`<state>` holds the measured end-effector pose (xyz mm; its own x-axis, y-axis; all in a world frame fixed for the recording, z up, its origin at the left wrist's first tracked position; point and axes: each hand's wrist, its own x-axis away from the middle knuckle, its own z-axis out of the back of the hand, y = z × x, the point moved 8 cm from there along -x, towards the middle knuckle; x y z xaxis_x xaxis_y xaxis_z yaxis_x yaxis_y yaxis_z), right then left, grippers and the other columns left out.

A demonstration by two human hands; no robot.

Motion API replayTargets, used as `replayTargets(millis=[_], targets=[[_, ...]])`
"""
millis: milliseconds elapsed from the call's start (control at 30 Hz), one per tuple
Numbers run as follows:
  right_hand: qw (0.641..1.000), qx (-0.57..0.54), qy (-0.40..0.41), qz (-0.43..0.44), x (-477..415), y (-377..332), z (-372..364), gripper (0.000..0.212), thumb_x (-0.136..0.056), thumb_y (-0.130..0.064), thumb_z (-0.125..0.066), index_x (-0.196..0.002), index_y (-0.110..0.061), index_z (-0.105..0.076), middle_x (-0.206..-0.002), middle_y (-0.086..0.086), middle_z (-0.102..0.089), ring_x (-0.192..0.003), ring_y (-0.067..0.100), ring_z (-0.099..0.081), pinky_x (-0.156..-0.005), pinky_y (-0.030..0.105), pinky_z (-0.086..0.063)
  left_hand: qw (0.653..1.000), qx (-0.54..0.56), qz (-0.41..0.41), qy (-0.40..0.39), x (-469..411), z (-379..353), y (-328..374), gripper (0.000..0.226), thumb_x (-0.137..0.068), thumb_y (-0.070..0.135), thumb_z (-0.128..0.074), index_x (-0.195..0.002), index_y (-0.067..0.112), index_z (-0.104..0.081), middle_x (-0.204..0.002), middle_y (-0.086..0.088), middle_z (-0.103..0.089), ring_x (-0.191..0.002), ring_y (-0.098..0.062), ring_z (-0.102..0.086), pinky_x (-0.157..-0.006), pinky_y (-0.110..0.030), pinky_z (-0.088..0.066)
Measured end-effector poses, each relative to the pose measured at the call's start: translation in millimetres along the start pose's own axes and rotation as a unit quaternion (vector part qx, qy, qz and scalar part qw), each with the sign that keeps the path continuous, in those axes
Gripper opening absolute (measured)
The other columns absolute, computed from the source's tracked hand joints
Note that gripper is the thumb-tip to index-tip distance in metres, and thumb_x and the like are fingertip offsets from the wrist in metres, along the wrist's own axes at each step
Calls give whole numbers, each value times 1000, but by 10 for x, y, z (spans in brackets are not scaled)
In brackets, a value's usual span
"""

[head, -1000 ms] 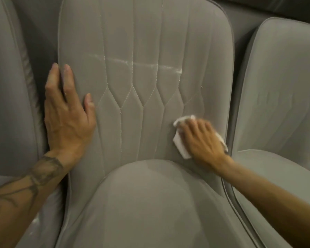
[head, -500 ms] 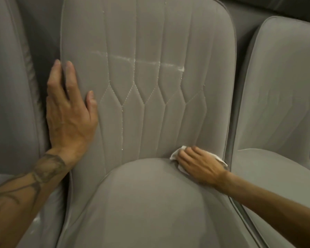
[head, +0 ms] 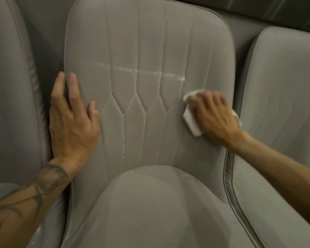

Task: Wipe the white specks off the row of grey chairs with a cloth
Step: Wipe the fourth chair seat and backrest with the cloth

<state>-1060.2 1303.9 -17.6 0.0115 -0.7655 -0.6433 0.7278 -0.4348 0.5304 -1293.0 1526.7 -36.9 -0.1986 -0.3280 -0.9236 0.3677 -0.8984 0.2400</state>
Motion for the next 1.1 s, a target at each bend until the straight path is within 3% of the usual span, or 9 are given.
replayTargets(millis=[100, 167, 367, 533, 633, 767, 867, 1033, 1100], targets=[[976, 7, 108, -189, -495, 600, 254, 21, -105, -31, -42, -120, -18, -50, -112, 8, -44, -97, 29, -44, -85, 40, -33, 1000, -1, -1, 3, 5, -4, -2, 58, -110, 24, -42, -159, -2, -26, -159, -34, -32, -145, -44, -36, -118, -47, -33], [958, -3, 146, -248, -494, 521, 242, 21, -104, -30, -42, -119, -17, -49, -112, 9, -47, -98, 26, -42, -86, 38, -32, 1000, 1, -1, 1, 2, -11, -3, 58, -110, 24, -42, -159, -2, -26, -159, -34, -31, -145, -44, -36, -118, -47, -33], [999, -45, 9, 26, -146, -413, -113, 27, -102, -21, -52, -128, -12, -57, -115, 13, -58, -94, 34, -56, -85, 45, -44, 1000, 4, 2, -7, 2, -15, 9, 58, -111, 25, -40, -160, -2, -25, -159, -34, -31, -144, -45, -36, -116, -49, -36], [978, -45, 162, -128, -912, 319, 202, 20, -104, -28, -44, -119, -16, -49, -113, 12, -51, -98, 26, -44, -87, 35, -31, 1000, 1, 8, -10, 5, -23, 1, 59, -110, 25, -41, -160, -2, -25, -159, -34, -31, -145, -45, -35, -115, -51, -36], [949, -69, 205, -229, -880, 252, 154, 19, -103, -30, -46, -118, -18, -47, -114, 11, -52, -99, 23, -42, -87, 35, -32, 1000, 2, 10, -14, 10, -31, -6, 60, -109, 23, -44, -160, -3, -26, -159, -34, -31, -145, -46, -36, -115, -52, -37], [980, -94, 134, -116, -590, -183, 1, 21, -103, -27, -50, -121, -15, -51, -115, 11, -54, -98, 29, -49, -89, 41, -39, 1000, 3, 9, -15, 9, -30, -11, 60, -109, 22, -45, -160, -2, -25, -159, -34, -31, -144, -46, -36, -115, -51, -37], [984, -61, 155, -66, -937, 91, 176, 20, -104, -28, -48, -120, -15, -49, -111, 13, -55, -96, 30, -48, -87, 39, -35, 1000, 2, 7, -11, 8, -20, 3, 60, -109, 22, -45, -160, -2, -26, -159, -34, -31, -143, -47, -37, -115, -52, -38], [937, -85, 238, -241, -1235, 362, 289, 18, -104, -33, -42, -117, -20, -44, -113, 10, -52, -98, 21, -42, -88, 34, -34, 1000, -4, 2, -8, 7, -26, -10, 59, -109, 23, -43, -159, -3, -27, -159, -33, -32, -144, -46, -38, -116, -50, -37], [938, -109, 216, -247, -1012, 115, 156, 23, -104, -30, -45, -122, -16, -47, -115, 12, -53, -101, 25, -45, -91, 38, -37, 1000, -2, 0, -5, 0, -28, -10, 59, -109, 23, -43, -159, -3, -28, -159, -34, -32, -144, -46, -37, -117, -49, -36]])
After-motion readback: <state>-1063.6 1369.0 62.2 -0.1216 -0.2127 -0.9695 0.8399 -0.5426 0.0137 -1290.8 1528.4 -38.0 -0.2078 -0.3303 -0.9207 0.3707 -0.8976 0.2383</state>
